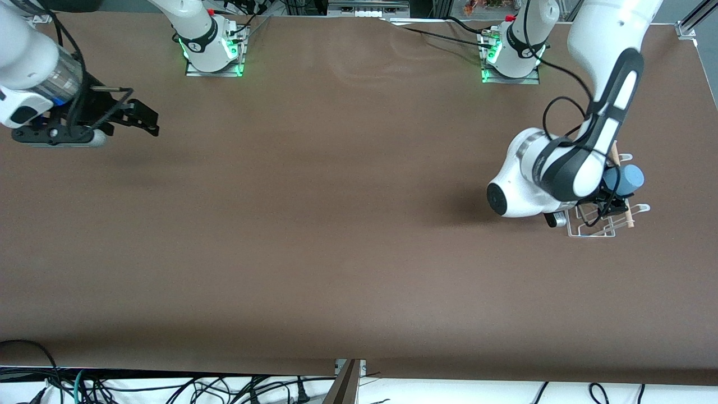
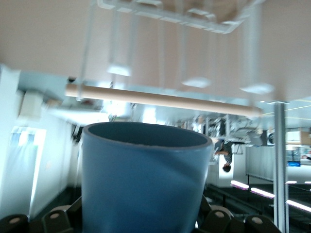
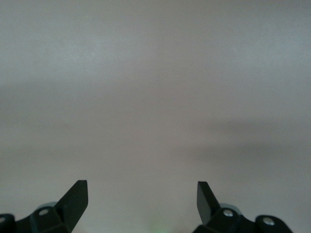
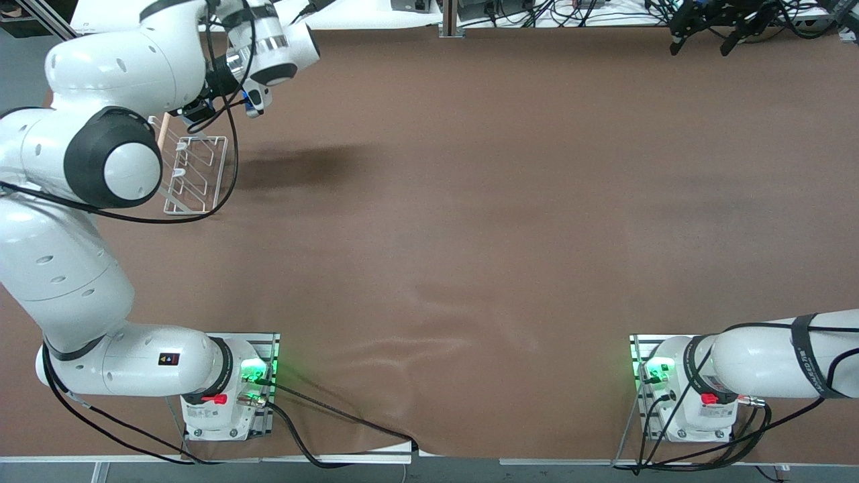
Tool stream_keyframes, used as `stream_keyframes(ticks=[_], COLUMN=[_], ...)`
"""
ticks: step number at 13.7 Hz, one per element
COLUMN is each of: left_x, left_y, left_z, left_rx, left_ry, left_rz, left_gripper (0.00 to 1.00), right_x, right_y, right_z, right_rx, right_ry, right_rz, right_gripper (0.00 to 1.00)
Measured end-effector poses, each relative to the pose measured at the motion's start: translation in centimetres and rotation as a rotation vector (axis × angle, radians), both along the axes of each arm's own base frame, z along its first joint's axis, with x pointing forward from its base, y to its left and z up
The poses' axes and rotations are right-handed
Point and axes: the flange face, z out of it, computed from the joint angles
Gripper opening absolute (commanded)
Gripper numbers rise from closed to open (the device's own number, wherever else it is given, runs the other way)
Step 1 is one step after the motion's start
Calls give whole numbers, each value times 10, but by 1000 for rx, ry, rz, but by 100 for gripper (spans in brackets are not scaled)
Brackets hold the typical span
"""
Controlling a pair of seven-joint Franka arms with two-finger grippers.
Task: Transfer cup to left arm and place on rack
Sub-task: 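Move the held cup with the left gripper onto the wire rack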
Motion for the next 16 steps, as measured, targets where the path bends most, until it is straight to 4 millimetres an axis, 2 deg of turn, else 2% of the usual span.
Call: stream_keyframes(ticks=[2,7,13,15,16], left_x=[-2,-20,-15,-17,-17], left_y=[5,5,7,9,11], left_z=[-22,-58,-59,-65,-70], left_rx=[68,117,167,169,170], left_ry=[-36,-93,-138,-136,-137], left_rz=[-35,-45,-105,-103,-100], left_gripper=[0,0,0,0,6], right_x=[0,1,1,2,3], right_y=[-7,-5,-2,-1,-1], right_z=[-1,-4,-6,-9,-11], right_rx=[-1,-13,-15,-14,-13], right_ry=[3,8,13,18,20], right_rz=[7,14,22,53,67], right_gripper=[99,99,99,99,99])
